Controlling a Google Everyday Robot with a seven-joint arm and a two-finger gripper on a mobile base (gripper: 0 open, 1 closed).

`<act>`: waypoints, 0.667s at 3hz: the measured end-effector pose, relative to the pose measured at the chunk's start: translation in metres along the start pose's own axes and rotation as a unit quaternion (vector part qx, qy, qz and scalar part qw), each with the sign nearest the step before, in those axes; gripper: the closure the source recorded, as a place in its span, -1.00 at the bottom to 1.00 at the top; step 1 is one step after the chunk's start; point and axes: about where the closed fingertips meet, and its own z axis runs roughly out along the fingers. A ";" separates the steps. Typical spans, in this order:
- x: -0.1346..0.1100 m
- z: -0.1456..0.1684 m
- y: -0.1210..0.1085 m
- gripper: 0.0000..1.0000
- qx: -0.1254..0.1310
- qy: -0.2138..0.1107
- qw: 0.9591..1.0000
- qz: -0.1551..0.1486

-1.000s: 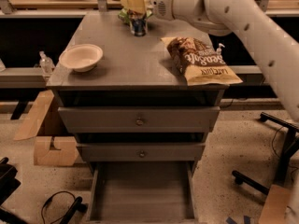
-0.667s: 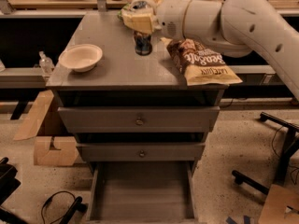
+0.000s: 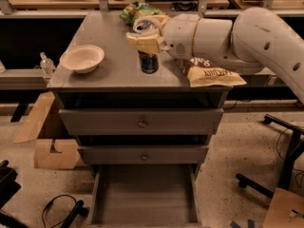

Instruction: Place redbull can into bottom drawer

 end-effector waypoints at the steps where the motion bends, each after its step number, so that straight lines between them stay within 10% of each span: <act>1: 0.013 0.007 0.022 1.00 -0.017 -0.003 1.000 0.008; 2: 0.030 0.000 0.071 1.00 -0.034 -0.010 0.999 0.023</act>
Offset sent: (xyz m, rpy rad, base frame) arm -0.1302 0.0169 -0.1135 0.0369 0.1269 0.0875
